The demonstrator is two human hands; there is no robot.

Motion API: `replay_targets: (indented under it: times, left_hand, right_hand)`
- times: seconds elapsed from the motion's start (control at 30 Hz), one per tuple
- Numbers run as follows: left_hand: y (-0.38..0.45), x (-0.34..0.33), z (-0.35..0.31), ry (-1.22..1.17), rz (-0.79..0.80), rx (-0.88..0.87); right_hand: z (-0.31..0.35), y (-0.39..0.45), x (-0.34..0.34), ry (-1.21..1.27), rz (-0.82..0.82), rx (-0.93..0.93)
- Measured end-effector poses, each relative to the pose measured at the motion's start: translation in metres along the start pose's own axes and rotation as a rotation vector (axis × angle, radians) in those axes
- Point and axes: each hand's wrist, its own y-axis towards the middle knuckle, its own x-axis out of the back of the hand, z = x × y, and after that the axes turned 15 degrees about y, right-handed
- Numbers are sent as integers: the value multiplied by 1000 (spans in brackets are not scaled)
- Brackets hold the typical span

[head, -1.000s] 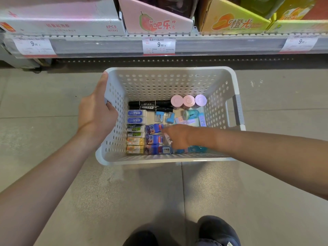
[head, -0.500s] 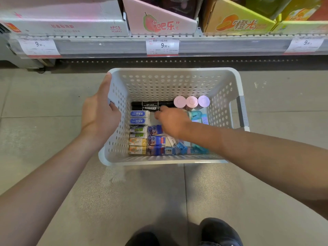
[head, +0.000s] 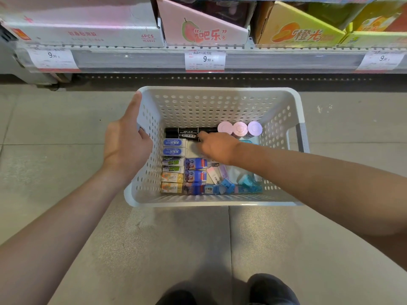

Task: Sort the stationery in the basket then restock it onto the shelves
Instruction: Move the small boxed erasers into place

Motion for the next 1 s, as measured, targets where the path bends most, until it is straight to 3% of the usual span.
replay_targets:
  times: [0.1, 0.2, 0.3, 0.4, 0.57, 0.67, 0.87, 1.0]
  left_hand:
    - [0, -1, 1, -6, -6, -8]
    - [1, -1, 1, 7, -9, -12]
    - [1, -1, 1, 4, -9, -7]
    - [0, -2, 1, -4, -2, -4]
    - [1, -2, 2, -15, 7, 4]
    - [1, -2, 2, -15, 6, 3]
    - [1, -2, 1, -9, -5, 3]
    - [1, -2, 1, -23, 2, 6]
  right_hand:
    - [-9, 1, 2, 343, -193, -85]
    - [-8, -4, 2, 1059, -287, -208]
    - [-2, -13, 8, 1712, -90, -304]
    - [-3, -16, 11, 2075, 28, -363]
    - [-3, -11, 7, 1950, -65, -356]
    - [-3, -8, 7, 1994, -109, -354]
    - [0, -5, 8, 2280, 5, -432]
    - [3, -6, 6, 2214, 44, -426]
